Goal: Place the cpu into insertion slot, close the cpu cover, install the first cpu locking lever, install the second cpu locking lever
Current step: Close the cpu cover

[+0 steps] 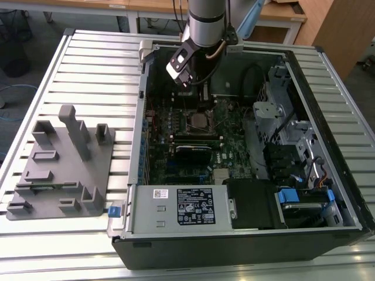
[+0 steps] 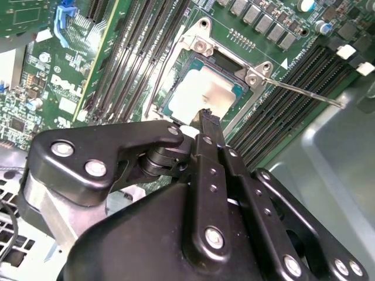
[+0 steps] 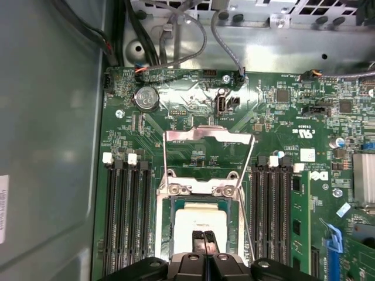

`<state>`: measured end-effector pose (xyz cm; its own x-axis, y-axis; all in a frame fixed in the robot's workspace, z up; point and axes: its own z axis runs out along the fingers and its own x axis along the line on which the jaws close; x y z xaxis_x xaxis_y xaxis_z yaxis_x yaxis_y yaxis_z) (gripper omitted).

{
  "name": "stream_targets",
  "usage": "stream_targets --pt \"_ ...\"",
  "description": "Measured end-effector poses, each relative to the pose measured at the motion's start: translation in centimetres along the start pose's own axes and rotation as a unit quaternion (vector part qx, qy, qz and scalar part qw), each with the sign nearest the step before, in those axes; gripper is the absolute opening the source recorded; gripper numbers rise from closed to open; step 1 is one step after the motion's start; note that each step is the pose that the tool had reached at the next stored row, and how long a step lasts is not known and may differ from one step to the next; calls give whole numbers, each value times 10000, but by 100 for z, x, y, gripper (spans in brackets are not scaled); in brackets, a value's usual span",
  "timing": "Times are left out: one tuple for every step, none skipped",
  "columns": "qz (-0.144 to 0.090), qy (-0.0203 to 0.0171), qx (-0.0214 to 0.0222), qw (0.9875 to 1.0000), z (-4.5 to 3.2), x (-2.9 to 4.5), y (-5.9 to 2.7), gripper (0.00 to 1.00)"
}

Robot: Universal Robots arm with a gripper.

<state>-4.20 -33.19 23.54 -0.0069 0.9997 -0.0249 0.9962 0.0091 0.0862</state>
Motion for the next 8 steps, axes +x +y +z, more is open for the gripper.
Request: stream_targets --pt "0 0 0 10000 -14 0 1 11" --pt "0 0 0 10000 -25 -1 2 11" --pt "0 1 0 10000 -36 -1 3 11" --pt "0 0 0 10000 -46 -1 4 11" --pt "0 0 0 10000 -54 -1 5 11" --pt "0 1 0 10000 -57 -1 5 11" --pt "0 1 -1 10000 -57 -1 5 11" --pt "0 1 -1 10000 -57 -1 5 11"
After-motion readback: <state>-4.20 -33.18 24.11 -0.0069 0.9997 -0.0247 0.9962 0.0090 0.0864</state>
